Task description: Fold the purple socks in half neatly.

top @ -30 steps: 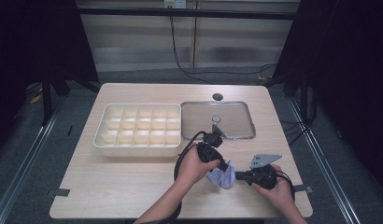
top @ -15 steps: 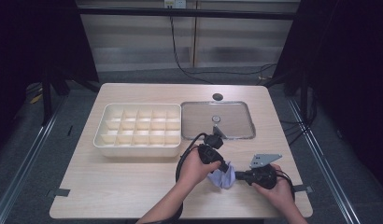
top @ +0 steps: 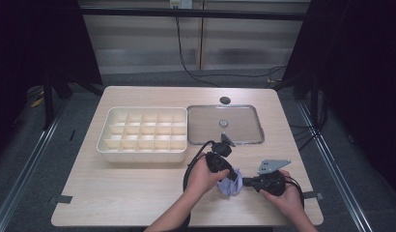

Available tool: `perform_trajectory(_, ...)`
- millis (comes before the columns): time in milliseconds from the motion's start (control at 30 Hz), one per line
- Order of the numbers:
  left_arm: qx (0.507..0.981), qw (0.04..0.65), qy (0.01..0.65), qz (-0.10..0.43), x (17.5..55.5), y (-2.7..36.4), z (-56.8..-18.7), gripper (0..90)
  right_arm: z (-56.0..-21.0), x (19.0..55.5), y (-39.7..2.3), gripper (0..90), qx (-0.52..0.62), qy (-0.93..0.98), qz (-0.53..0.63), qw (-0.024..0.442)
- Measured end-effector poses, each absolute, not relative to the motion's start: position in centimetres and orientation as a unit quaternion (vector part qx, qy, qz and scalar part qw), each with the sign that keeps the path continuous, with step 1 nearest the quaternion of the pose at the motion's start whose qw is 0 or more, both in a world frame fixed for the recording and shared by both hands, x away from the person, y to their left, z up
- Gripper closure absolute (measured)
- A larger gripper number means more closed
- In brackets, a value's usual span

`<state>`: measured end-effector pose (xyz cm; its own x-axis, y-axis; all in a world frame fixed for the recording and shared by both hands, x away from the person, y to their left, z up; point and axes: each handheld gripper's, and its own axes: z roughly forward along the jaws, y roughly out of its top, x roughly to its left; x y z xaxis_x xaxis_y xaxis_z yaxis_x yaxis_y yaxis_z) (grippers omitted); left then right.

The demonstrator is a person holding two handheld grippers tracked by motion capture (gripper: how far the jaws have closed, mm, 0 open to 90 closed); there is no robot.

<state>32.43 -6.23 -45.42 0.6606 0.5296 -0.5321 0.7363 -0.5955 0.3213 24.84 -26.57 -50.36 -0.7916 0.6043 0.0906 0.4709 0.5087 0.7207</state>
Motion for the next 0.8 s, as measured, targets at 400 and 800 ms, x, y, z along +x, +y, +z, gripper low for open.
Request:
perform_trajectory(400, 0.869, 0.27, 0.365, -0.198, 32.22, -5.61, -45.35, 80.9, -50.37, 24.9, -25.92, 90.0, 0.302, 0.867, 0.388, 0.085)
perform_trajectory(800, 0.865, 0.275, 0.37, -0.201, 32.07, -5.92, -45.98, 80.0, -50.37, 25.06, -25.72, 89.6, 0.301, 0.867, 0.388, 0.085)
